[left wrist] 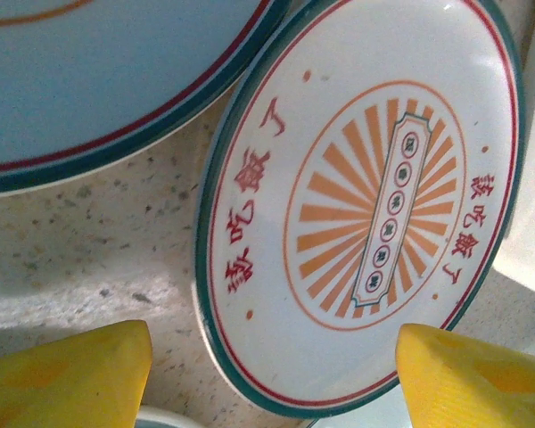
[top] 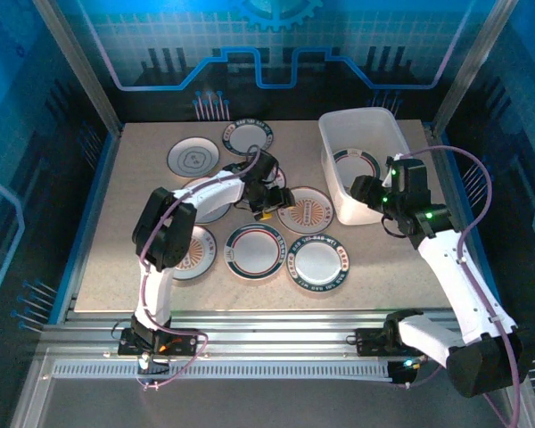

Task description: Place the plates into the plastic bin on the countertop

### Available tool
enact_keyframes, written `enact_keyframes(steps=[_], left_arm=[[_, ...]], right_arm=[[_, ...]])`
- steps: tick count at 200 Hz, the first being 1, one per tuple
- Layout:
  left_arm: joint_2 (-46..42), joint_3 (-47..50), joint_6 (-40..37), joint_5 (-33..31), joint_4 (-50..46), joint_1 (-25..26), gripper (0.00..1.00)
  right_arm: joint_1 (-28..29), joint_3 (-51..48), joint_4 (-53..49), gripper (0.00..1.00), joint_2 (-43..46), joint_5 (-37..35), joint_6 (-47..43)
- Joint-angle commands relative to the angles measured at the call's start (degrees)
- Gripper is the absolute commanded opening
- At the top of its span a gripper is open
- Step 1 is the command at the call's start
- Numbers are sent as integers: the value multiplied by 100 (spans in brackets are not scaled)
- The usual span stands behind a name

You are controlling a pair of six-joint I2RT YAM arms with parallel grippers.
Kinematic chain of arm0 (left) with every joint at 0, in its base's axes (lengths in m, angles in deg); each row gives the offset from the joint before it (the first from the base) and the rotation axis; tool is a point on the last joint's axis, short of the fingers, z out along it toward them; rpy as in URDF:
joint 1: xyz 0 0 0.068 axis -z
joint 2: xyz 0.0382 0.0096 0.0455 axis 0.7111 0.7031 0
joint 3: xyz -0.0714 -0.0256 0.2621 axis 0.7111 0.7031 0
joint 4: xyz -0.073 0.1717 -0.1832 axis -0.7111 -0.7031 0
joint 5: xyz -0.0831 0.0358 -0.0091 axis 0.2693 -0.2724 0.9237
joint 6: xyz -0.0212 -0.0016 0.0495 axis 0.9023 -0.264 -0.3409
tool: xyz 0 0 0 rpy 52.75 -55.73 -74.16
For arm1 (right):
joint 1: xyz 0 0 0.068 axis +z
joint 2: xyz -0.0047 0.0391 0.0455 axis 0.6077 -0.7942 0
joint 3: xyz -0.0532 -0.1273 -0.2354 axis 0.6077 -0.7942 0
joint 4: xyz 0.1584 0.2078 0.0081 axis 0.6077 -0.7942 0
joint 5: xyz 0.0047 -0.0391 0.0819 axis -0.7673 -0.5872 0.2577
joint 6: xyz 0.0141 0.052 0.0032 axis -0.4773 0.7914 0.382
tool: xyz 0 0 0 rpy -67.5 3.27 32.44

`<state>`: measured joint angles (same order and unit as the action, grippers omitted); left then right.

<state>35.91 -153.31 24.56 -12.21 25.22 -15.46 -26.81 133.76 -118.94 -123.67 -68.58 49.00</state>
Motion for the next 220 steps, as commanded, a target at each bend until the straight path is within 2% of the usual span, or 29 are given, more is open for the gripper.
enact_keyframes(steps=[1, 60, 124, 220], left_arm=[[294, -278, 31, 116, -225, 27, 73], [675, -620, 13, 191, -356, 28, 70], [967, -889, 31, 327, -400, 26, 62], [880, -763, 30, 462, -272, 28, 28]], right_arm=[[81, -43, 83, 60, -34, 14, -101], [73, 36, 98, 57, -134, 12, -153], [55, -35, 107, 52, -68, -35, -171], [29, -130, 138, 45, 81, 38, -188]])
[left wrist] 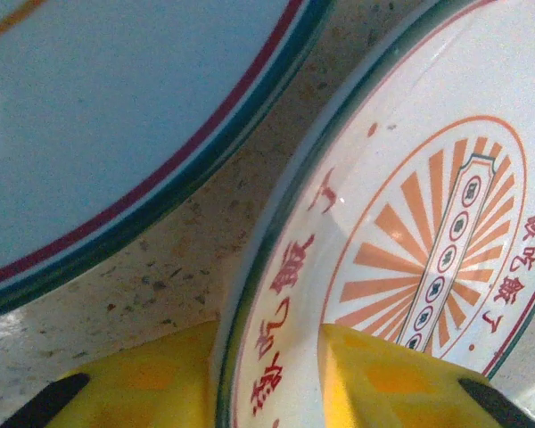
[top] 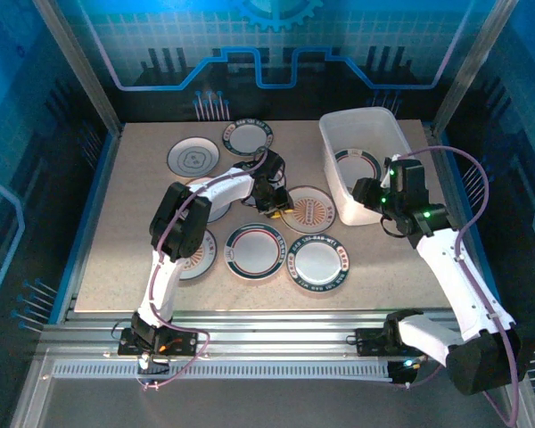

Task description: Place the plates into the plastic bin on the countertop

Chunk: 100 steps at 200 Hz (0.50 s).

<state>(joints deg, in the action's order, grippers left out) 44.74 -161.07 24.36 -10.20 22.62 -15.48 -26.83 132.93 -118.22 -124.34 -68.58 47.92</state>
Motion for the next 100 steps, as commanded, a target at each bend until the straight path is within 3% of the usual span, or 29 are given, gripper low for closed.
enact_keyframes(steps=[1, 100], left_arm=[[-6, 19, 59, 268, -6, 26, 27], [-631, 502, 137, 113, 378, 19, 9]], right_arm=[[31, -47, 66, 45, 150, 38, -81], [29, -145, 61, 41, 509, 8, 79]])
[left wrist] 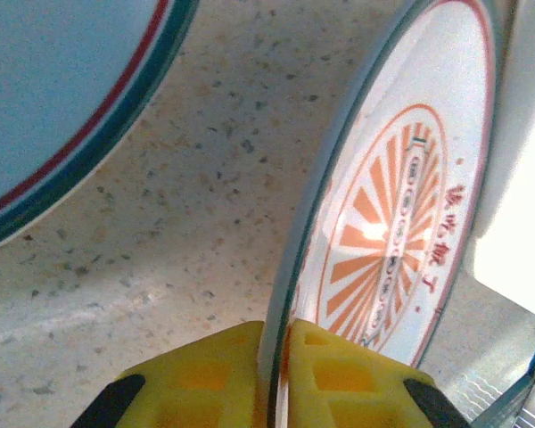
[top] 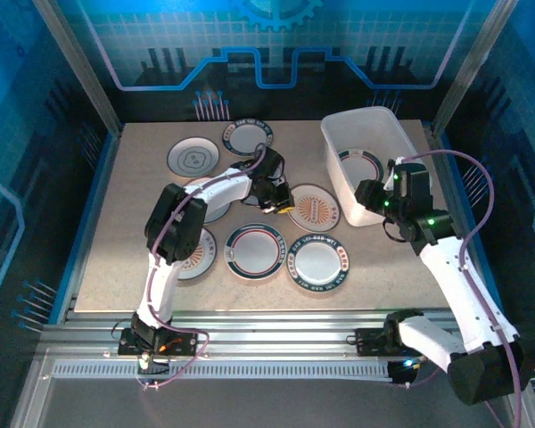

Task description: Place the plates into the plastic bin on the countertop

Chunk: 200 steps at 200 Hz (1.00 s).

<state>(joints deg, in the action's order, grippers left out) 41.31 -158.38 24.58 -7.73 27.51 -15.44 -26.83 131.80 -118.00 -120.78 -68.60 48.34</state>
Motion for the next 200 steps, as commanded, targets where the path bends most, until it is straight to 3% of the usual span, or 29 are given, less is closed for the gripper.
enact_keyframes(steps=[1, 119, 200], left_arm=[[-293, 236, 116, -140, -107, 16, 9], [-1391, 944, 101, -332, 343, 4, 0], [-2698, 1659, -66, -139, 789, -319, 0]], right_arm=[[34, -35, 37, 42, 154, 7, 36], [40, 153, -226, 43, 497, 96, 325], [50, 544, -13, 47, 284, 1128, 1178]])
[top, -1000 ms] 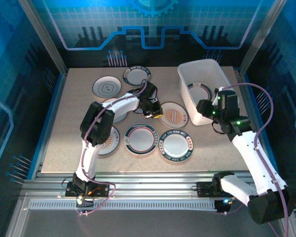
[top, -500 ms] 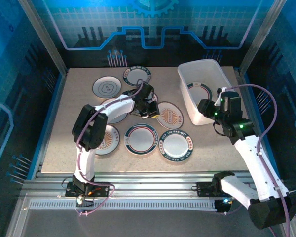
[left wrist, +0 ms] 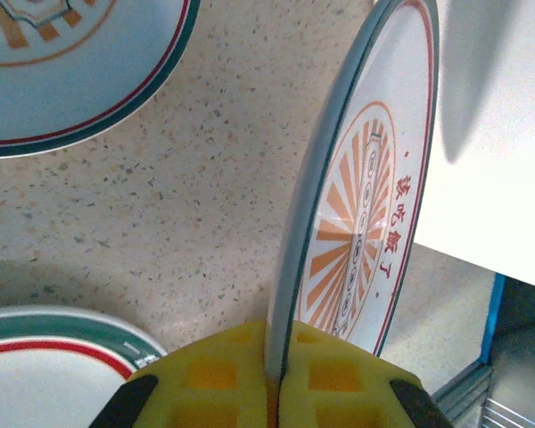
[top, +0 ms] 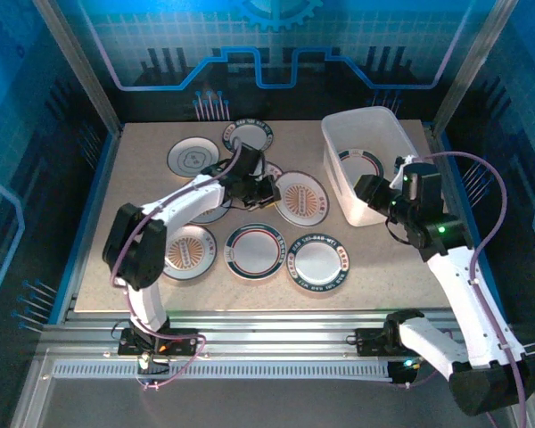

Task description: Place the plates into the plastic bin on the countertop

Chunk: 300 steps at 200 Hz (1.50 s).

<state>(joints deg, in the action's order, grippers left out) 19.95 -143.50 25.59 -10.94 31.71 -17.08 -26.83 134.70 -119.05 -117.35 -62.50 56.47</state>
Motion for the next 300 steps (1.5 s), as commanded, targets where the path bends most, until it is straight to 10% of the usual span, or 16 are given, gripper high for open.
enact_keyframes(steps=[1, 229, 300], left_arm=[[-580, 177, -163, 187, 372, -159, 0], [-1796, 209, 61, 1266, 1552, 28, 0], [-1652, 64, 40, 1221, 1409, 135, 0]], right_arm=[[54, 256, 98, 48, -66, 541, 374], [385, -3, 1044, 39, -671, 1337, 938], [225, -302, 1272, 21, -410, 1227, 1212]])
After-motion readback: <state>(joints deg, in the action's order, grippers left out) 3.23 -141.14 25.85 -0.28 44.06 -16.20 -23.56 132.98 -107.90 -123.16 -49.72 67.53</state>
